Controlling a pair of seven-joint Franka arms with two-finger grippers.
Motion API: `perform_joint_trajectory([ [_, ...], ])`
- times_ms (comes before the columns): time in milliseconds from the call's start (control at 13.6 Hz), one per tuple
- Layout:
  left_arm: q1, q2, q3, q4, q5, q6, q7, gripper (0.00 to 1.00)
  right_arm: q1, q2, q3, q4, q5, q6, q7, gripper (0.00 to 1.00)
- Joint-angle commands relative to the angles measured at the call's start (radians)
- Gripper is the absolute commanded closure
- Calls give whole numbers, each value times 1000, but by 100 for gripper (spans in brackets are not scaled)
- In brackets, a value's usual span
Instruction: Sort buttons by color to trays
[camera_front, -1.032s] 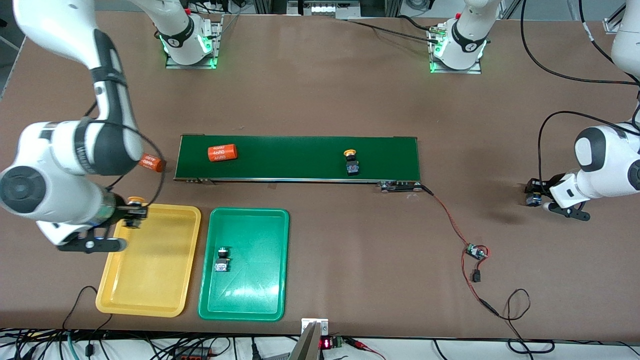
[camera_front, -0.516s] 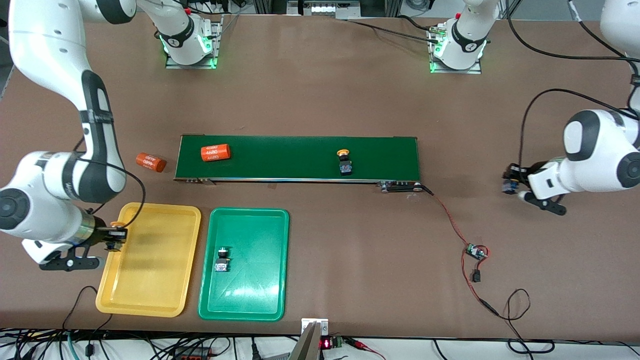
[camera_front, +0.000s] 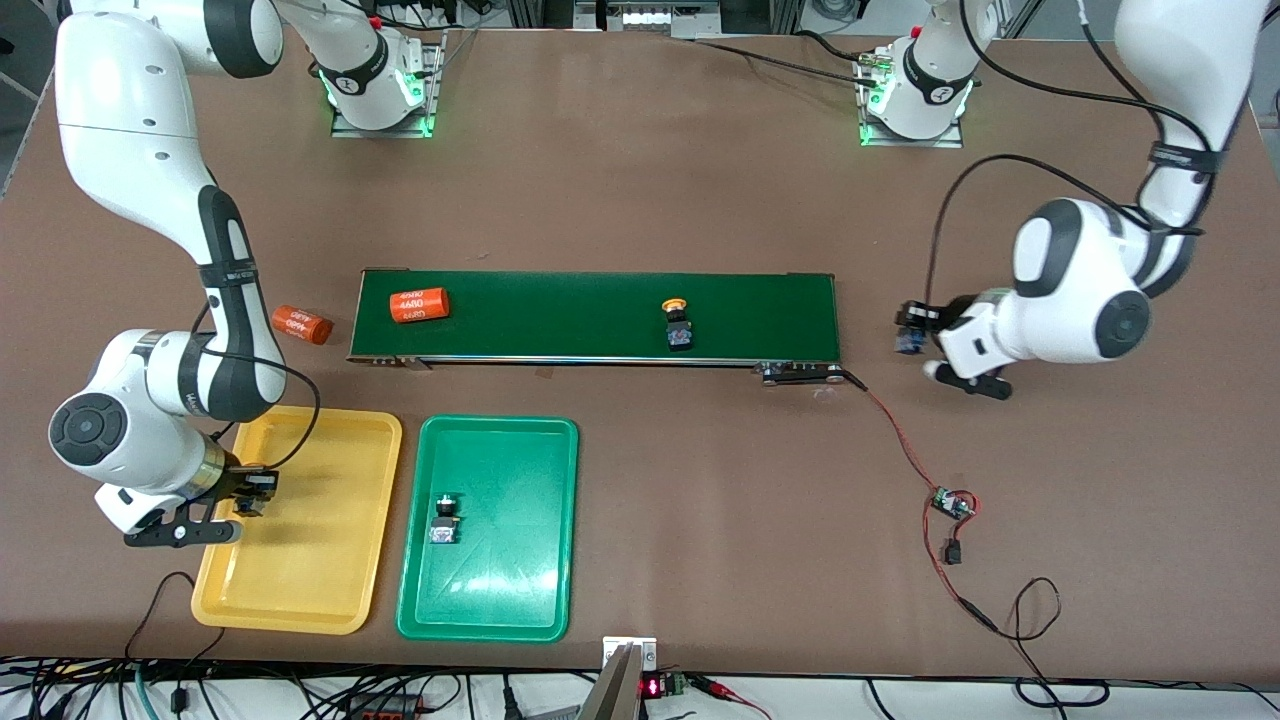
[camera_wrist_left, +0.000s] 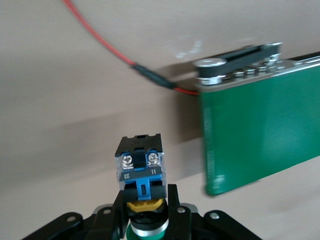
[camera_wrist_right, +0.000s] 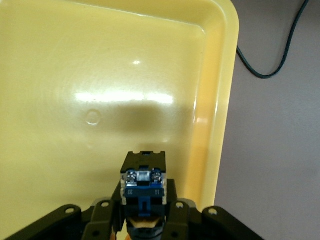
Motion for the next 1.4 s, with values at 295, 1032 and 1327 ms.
perform_joint_trajectory([
  [295, -237, -36, 10, -48, -58, 149, -314, 100, -3, 4, -13, -50, 33, 64, -41, 51],
  [1032, -302, 37, 12, -48, -58, 292, -314, 97, 96, -146, -15, -57, 214, -227, -27, 3],
  [1327, -300, 32, 12, -46, -58, 283, -308, 0, 219, -245, -25, -62, 222, -383, 94, 0],
])
